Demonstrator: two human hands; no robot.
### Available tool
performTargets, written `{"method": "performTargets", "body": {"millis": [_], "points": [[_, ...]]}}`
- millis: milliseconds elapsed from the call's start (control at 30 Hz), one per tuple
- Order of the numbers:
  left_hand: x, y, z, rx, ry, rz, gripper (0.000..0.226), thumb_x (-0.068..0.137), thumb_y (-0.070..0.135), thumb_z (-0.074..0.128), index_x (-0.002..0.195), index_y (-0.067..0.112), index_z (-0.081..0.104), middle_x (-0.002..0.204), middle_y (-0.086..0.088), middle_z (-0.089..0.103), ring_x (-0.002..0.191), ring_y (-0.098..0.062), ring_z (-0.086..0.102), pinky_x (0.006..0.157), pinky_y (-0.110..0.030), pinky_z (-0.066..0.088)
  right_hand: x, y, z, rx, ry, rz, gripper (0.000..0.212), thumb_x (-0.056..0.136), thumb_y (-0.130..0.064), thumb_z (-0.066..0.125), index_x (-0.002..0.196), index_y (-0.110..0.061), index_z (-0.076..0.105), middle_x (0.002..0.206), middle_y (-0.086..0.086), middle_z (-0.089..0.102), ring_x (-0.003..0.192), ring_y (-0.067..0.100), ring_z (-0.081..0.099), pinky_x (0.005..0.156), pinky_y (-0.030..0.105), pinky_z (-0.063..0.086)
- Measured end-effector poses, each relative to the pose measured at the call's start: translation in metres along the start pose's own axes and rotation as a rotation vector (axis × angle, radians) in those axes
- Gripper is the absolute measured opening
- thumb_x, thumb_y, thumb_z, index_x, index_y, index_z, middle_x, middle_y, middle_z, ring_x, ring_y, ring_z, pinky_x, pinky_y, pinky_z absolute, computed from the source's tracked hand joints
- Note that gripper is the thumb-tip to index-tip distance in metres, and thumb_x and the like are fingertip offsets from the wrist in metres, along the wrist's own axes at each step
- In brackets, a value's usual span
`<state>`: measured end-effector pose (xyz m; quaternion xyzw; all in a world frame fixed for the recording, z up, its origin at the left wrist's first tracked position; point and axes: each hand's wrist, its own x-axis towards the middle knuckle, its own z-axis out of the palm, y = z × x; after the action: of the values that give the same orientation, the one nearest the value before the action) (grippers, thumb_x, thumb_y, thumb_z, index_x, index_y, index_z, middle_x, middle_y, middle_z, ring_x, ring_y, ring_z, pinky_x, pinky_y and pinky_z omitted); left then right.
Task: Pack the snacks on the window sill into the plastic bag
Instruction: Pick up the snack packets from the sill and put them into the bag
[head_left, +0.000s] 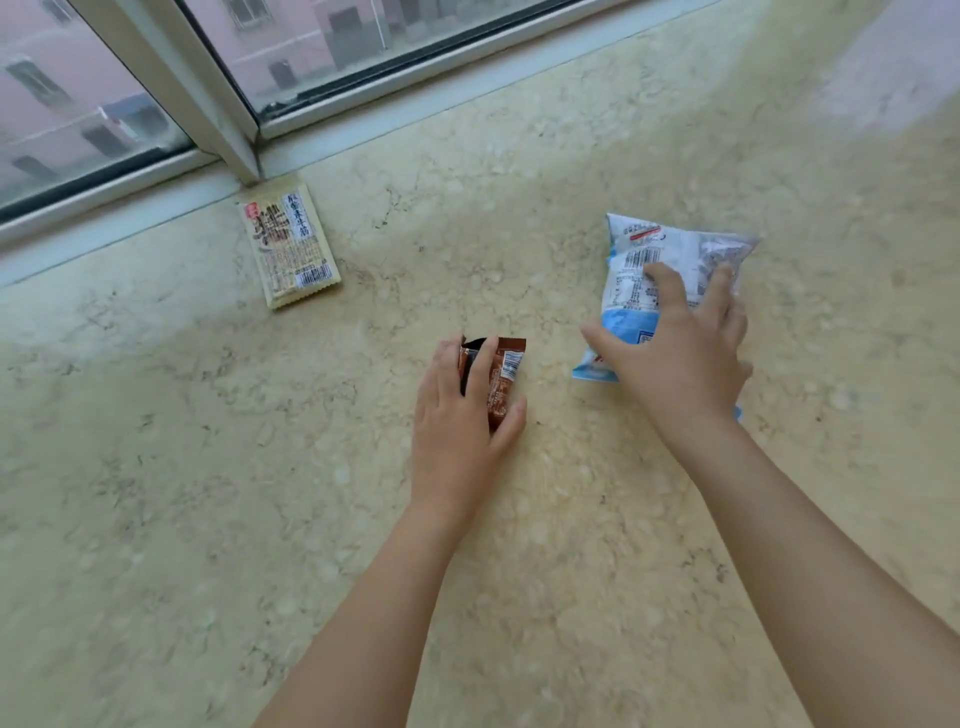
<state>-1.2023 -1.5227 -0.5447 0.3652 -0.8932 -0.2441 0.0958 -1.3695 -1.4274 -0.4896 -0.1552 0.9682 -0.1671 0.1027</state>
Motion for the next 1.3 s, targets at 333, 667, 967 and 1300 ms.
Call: {"method": "performTargets", "body": {"millis": [333, 667, 967, 1300], "points": [[-0.013, -0.005, -0.001, -0.060, 0.117, 0.001, 0.054, 0.086, 0.039, 0.060, 0.138, 0.029, 0.049, 0.146, -0.001, 0.042, 0.135, -0.019, 0.038, 0.110, -0.037, 0.032, -0.011, 0.001, -0.001, -0.055, 0.084, -0.131, 0.067, 0.070, -0.044, 0.070, 0.130, -0.039, 0.040, 0.141, 0.013, 0.028, 0.111, 0.038, 0.042, 0.080, 0.051, 0.043], [-0.029, -0.014, -0.033, -0.086, 0.156, -0.071, 0.041, 0.078, 0.033, 0.074, 0.118, 0.031, 0.067, 0.121, 0.008, 0.063, 0.107, -0.016, 0.058, 0.079, -0.024, 0.048, -0.060, -0.001, 0.002, -0.064, 0.100, -0.261, 0.060, 0.073, -0.038, 0.072, 0.128, -0.034, 0.049, 0.135, 0.007, 0.038, 0.113, 0.032, 0.044, 0.079, 0.048, 0.041], [-0.084, -0.039, -0.093, -0.166, 0.238, -0.181, 0.043, 0.077, 0.029, 0.074, 0.119, 0.033, 0.065, 0.120, 0.009, 0.063, 0.106, -0.015, 0.060, 0.080, -0.028, 0.050, -0.129, -0.019, -0.016, -0.026, 0.119, -0.335, 0.060, 0.071, -0.032, 0.076, 0.127, -0.028, 0.054, 0.130, 0.005, 0.046, 0.108, 0.031, 0.047, 0.077, 0.046, 0.042], [-0.179, -0.071, -0.203, -0.139, 0.284, -0.193, 0.043, 0.078, 0.030, 0.072, 0.120, 0.033, 0.064, 0.115, 0.010, 0.063, 0.098, -0.014, 0.062, 0.070, -0.023, 0.044, -0.264, -0.071, -0.056, 0.030, 0.161, -0.422, 0.058, 0.069, -0.033, 0.077, 0.123, -0.028, 0.056, 0.128, 0.003, 0.048, 0.107, 0.030, 0.049, 0.077, 0.043, 0.042]]}}
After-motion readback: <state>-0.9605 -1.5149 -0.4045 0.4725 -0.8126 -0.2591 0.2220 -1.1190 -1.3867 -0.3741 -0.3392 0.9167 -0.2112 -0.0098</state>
